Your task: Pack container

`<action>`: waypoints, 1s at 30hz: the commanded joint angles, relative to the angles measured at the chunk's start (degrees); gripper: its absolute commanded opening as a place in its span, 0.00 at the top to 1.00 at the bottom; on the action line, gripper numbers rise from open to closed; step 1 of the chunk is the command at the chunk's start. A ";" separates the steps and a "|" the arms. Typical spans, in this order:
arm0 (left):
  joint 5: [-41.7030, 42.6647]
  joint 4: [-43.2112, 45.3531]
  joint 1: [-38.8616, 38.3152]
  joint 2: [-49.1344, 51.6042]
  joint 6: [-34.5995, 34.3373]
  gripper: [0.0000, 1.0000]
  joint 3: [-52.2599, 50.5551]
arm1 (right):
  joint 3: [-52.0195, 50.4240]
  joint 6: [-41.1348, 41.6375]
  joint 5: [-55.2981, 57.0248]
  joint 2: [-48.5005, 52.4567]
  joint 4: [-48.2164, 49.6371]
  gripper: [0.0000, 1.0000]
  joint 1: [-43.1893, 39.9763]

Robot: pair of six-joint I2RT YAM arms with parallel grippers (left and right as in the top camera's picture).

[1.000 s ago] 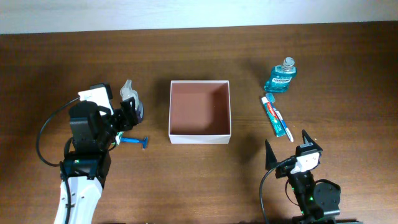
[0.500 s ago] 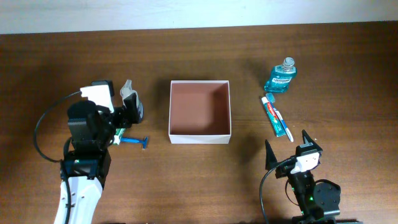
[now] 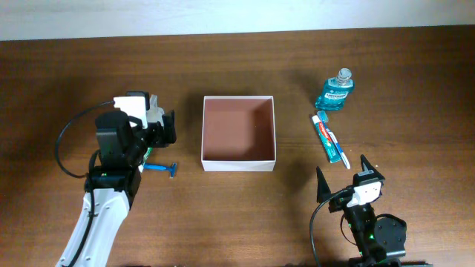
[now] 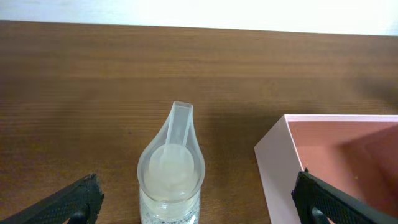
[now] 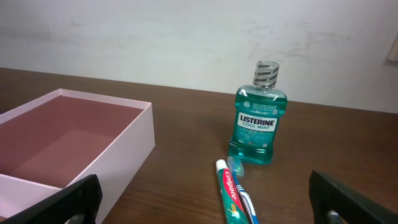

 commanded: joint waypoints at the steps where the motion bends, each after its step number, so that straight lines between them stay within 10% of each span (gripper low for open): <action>1: -0.02 -0.07 -0.13 0.46 1.07 0.05 0.15 | -0.26 0.04 -0.09 -0.33 -0.26 0.01 -0.24; 22: -4.87 -0.22 -0.11 4.81 1.09 0.02 0.15 | -0.26 0.04 -0.09 -0.33 -0.28 0.01 -0.24; 30: -5.55 0.31 -0.13 4.81 1.07 0.44 0.15 | -0.26 0.04 -0.07 -0.33 -0.28 0.01 -0.24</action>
